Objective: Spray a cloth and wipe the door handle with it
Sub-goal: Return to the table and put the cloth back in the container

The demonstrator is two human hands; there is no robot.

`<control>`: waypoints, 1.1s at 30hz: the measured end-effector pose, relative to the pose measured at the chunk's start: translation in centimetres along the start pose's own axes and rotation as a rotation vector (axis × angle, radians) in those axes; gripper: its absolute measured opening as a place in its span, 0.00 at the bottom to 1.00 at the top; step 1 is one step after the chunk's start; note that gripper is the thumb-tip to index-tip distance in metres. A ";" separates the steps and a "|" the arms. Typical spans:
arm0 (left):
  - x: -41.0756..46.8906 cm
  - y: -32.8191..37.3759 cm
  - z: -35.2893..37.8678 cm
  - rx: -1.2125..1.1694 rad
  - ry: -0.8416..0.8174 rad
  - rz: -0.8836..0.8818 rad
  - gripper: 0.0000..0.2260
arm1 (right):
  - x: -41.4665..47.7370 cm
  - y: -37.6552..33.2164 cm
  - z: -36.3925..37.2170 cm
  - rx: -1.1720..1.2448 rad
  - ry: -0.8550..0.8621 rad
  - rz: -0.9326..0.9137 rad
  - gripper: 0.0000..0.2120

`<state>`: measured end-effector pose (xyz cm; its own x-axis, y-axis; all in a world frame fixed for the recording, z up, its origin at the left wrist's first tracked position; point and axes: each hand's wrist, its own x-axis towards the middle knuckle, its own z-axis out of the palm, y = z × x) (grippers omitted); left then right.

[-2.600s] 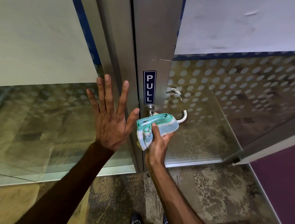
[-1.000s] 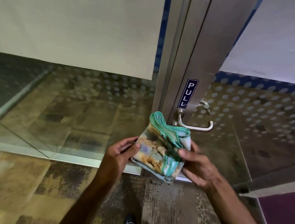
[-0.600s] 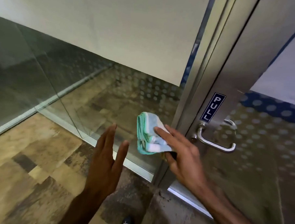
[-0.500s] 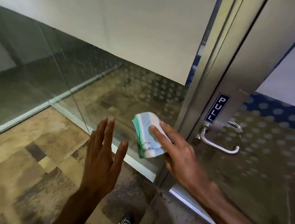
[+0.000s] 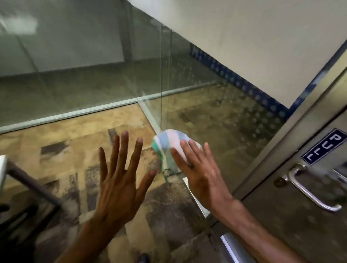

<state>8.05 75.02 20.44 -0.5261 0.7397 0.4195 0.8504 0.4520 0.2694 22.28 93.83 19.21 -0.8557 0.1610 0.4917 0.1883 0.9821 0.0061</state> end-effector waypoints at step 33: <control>-46.2 -19.3 -24.0 0.403 0.266 -0.924 0.34 | 0.3 -53.1 1.2 0.704 -0.054 -0.669 0.48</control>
<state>15.68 20.12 16.66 -0.9172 -0.0905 0.3880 0.0301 0.9553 0.2940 11.43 41.87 17.99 -0.7053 -0.4650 0.5350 -0.6614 0.7033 -0.2606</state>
